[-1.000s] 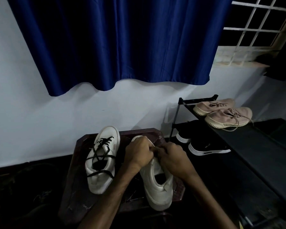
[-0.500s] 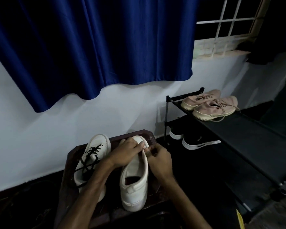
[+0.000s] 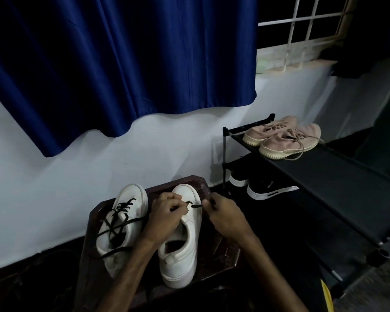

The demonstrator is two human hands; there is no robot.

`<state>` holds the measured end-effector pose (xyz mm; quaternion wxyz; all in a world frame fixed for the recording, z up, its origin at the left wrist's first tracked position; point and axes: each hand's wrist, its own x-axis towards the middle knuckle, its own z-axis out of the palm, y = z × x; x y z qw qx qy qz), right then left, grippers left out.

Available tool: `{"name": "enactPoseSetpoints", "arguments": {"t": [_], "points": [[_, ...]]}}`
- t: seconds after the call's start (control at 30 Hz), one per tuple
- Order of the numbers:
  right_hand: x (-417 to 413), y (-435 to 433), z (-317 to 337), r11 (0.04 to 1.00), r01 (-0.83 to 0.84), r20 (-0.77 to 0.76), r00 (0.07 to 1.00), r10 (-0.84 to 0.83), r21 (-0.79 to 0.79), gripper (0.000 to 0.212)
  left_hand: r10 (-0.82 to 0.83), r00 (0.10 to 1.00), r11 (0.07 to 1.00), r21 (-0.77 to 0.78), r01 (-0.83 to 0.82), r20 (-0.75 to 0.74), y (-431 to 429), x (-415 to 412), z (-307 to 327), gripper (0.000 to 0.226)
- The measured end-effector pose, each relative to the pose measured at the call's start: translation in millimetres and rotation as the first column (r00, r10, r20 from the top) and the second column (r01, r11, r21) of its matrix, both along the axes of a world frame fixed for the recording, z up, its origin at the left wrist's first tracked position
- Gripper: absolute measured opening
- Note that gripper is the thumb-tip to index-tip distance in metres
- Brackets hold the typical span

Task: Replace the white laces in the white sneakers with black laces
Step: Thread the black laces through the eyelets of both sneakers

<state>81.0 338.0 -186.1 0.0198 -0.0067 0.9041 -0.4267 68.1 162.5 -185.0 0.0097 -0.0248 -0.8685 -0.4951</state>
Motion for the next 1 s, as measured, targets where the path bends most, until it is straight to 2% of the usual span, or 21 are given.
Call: {"name": "enactPoseSetpoints", "arguments": {"t": [0.07,0.13,0.23,0.3,0.37,0.43,0.5,0.57,0.63,0.67,0.73,0.8,0.9,1.0], "points": [[-3,-4,11,0.995,-0.056,-0.068,0.996,0.061,0.078,0.034,-0.003,1.0,1.0,-0.019,0.003,-0.011,0,1,1,0.021],[-4,-10,13,0.991,-0.055,-0.132,0.989,0.071,0.123,0.03,0.004,1.0,1.0,-0.023,-0.004,-0.013,1,2,3,0.026],[-7,-15,4,0.995,-0.022,-0.144,0.989,0.037,0.101,0.024,0.02,1.0,0.999,-0.027,-0.019,0.01,3,2,4,0.024],[-8,-9,-1,0.999,-0.039,-0.117,0.992,0.04,0.017,0.02,0.025,0.999,0.999,-0.027,-0.024,0.024,3,1,4,0.021],[-4,13,-2,0.989,-0.033,-0.044,0.999,0.027,-0.142,0.019,0.015,0.999,0.999,-0.047,-0.014,0.03,2,1,3,0.02],[5,43,2,0.983,-0.059,0.087,0.993,0.075,-0.173,0.015,-0.008,0.999,0.993,-0.12,0.013,0.039,1,3,6,0.014],[13,65,8,0.986,-0.154,0.273,0.948,0.164,-0.059,0.013,-0.018,0.999,0.986,-0.167,0.025,0.047,1,4,8,0.021],[9,65,10,0.967,-0.214,0.324,0.932,0.162,0.134,0.009,-0.013,0.999,0.981,-0.191,0.02,0.038,2,5,9,0.032],[-3,48,13,0.94,-0.151,0.166,0.981,0.104,0.306,0.011,-0.012,1.0,0.977,-0.213,0.014,0.014,3,6,10,0.034],[-8,36,15,0.942,-0.121,0.067,0.992,0.106,0.313,0.017,-0.015,1.0,0.976,-0.215,0.016,0.004,3,6,10,0.032],[-12,11,15,0.972,-0.121,-0.05,0.99,0.134,0.202,0.023,-0.016,1.0,0.98,-0.201,0.015,-0.003,4,9,11,0.022],[-13,-6,8,0.986,-0.094,-0.107,0.988,0.11,0.138,0.021,-0.007,1.0,0.979,-0.205,0.008,0.002,5,11,13,0.019],[-8,-8,-2,0.997,-0.059,-0.143,0.987,0.066,0.053,0.012,-0.013,1.0,0.965,-0.263,0.019,0.022,7,15,20,0.025],[-3,15,-2,0.992,-0.021,-0.111,0.993,0.035,0.124,0.013,-0.025,1.0,0.931,-0.364,0.03,0.019,10,16,28,0.029]]}}
